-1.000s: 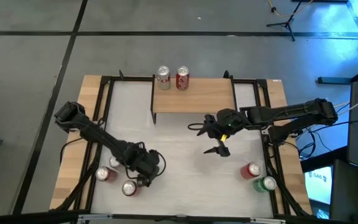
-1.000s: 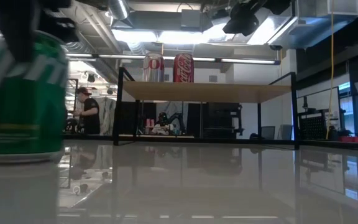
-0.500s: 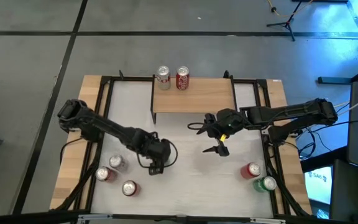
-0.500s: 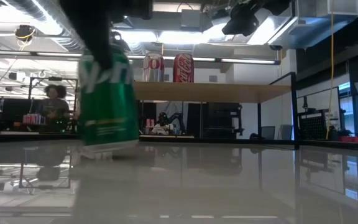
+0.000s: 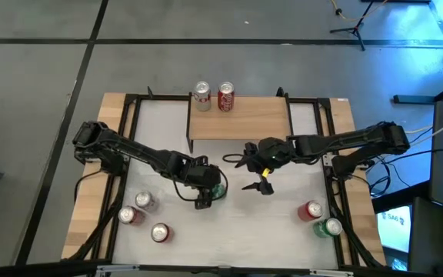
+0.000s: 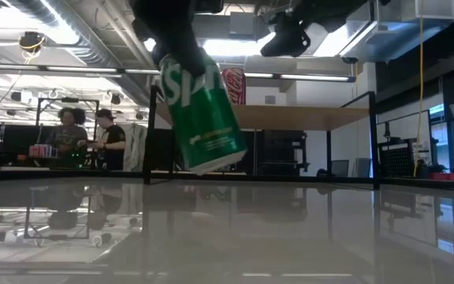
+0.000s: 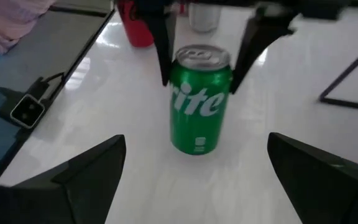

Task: Place canned beverage on shelf
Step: Put the left green soda can on the shelf

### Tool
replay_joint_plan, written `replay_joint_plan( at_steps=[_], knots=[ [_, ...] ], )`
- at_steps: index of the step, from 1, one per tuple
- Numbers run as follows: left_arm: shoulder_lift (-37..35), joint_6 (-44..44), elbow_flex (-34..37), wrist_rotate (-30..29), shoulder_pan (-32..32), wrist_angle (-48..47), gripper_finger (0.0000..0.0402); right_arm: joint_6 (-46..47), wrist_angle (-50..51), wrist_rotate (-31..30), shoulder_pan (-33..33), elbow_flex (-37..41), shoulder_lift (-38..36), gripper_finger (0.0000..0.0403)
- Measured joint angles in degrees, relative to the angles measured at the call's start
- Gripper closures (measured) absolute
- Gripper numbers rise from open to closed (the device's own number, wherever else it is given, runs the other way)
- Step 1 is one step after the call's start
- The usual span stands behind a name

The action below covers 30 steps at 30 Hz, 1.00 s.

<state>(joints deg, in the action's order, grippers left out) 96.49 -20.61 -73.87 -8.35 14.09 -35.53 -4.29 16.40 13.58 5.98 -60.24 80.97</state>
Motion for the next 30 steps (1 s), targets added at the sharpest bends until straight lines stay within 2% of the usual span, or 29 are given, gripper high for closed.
replay_joint_plan(
  at_steps=[8, 13, 19, 27, 30],
  knots=[
    [0.00, 2.65, 0.00, -4.04, 0.02, 6.95, 0.0117, 0.17, -0.88, 0.57, 0.00, 0.02, 5.43, 0.0017],
    [0.00, 3.27, 0.00, -4.81, 0.00, 10.88, 0.0116, 2.82, -5.50, 0.68, 0.00, 0.02, 8.19, 0.0017],
    [0.00, 3.28, 0.00, -6.64, 0.11, 12.60, 0.0116, 4.39, -7.65, 5.31, 0.00, 0.00, 8.92, 0.0017],
    [-0.02, 5.90, -0.01, -7.51, 0.07, 18.07, 0.0115, 4.50, -7.26, 4.16, 0.00, 0.00, 8.96, 0.0017],
    [-0.04, 7.70, -0.02, -8.23, 0.07, 19.46, 0.0115, 4.50, -7.26, 6.00, 0.02, 0.00, 8.96, 0.0017]
  ],
)
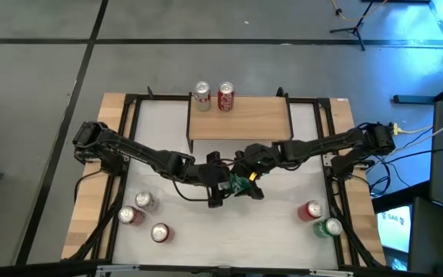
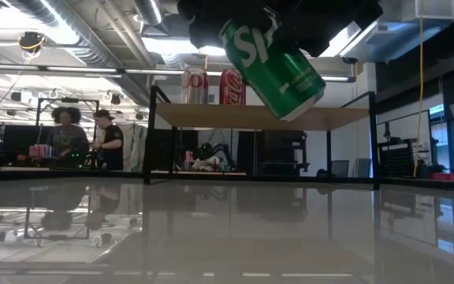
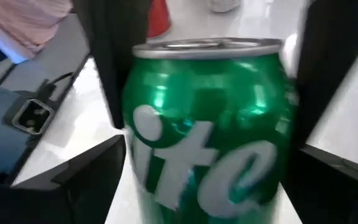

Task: Place canned beverage on shelf
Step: Put the left green soda can on the shelf

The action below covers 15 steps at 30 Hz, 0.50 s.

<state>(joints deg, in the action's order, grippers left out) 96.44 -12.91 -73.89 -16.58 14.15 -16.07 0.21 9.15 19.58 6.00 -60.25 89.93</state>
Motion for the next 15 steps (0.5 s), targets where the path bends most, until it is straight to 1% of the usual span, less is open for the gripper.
replay_joint_plan(
  at_steps=[3, 6, 15],
  knots=[
    [0.00, 1.75, 0.00, -0.24, 0.07, 0.67, 0.0115, 0.00, -0.04, 1.80, -0.03, 0.00, 0.00, 0.0017],
    [0.00, 2.98, 0.00, -0.48, 0.07, 0.80, 0.0115, -0.02, -0.05, 1.88, -0.02, 0.00, 0.00, 0.0017],
    [0.00, 3.04, 0.00, -0.82, 0.07, 0.80, 0.0115, -0.02, -0.05, 1.94, -0.04, 0.00, 0.00, 0.0017]
  ],
)
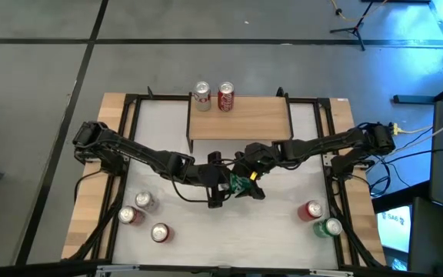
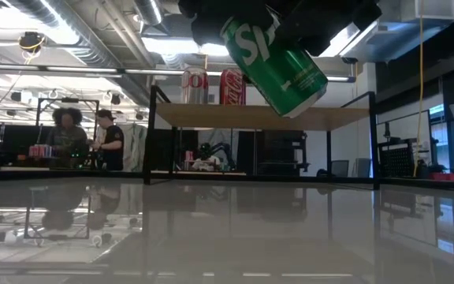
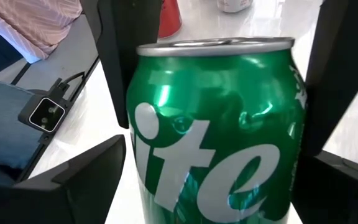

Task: Place canned beverage on shelf
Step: Put the left green soda can on the shelf

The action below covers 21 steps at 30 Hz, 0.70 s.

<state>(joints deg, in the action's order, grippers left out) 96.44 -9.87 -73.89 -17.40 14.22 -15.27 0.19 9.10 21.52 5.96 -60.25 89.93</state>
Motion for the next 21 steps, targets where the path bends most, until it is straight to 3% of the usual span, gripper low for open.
replay_joint_plan(
  at_steps=[6, 15, 21],
  knots=[
    [0.00, 0.00, 0.00, -0.03, -0.02, 0.00, 0.0115, 0.00, -0.02, 0.01, 0.00, 0.00, 0.00, 0.0023],
    [0.00, 0.18, 0.00, 0.32, 0.00, 0.09, 0.0115, -0.07, -0.02, -0.03, -0.02, 0.00, 0.00, 0.0106],
    [0.00, 0.16, 0.00, 0.47, 0.00, 0.04, 0.0102, -0.02, -0.02, 0.05, -0.02, 0.00, 0.00, 0.0102]
  ],
)
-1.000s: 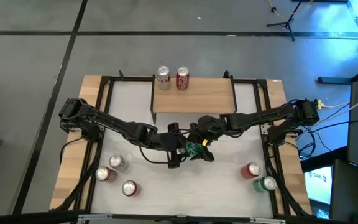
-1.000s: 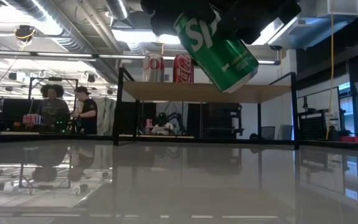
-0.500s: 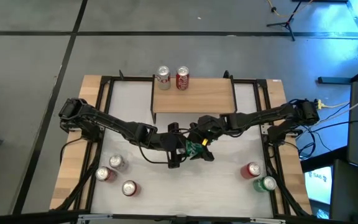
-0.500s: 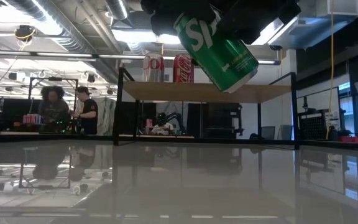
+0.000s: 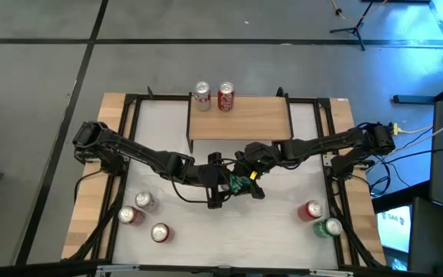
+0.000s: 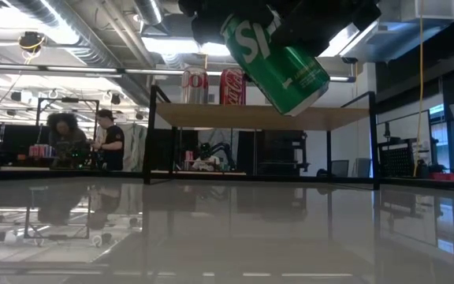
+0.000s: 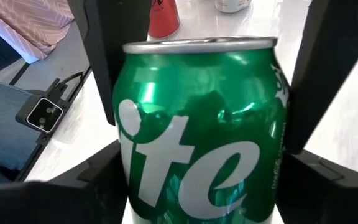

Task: Place canned beverage on shelf
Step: Put the left green soda can on the shelf

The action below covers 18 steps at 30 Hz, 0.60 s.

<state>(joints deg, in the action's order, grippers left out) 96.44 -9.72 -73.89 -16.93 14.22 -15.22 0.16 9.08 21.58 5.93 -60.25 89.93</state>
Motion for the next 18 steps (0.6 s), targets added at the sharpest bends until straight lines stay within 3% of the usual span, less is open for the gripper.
replay_joint_plan(
  at_steps=[7, 18],
  knots=[
    [-0.11, -0.26, -0.14, 0.42, -0.02, 0.06, 0.0069, 0.26, 0.63, 1.13, 0.00, -0.93, 0.00, 0.0107],
    [-0.17, -6.38, -0.17, 0.95, -0.18, -0.49, 0.0063, 0.22, 3.47, 1.47, 0.02, -2.08, 0.00, 0.0107]
  ],
)
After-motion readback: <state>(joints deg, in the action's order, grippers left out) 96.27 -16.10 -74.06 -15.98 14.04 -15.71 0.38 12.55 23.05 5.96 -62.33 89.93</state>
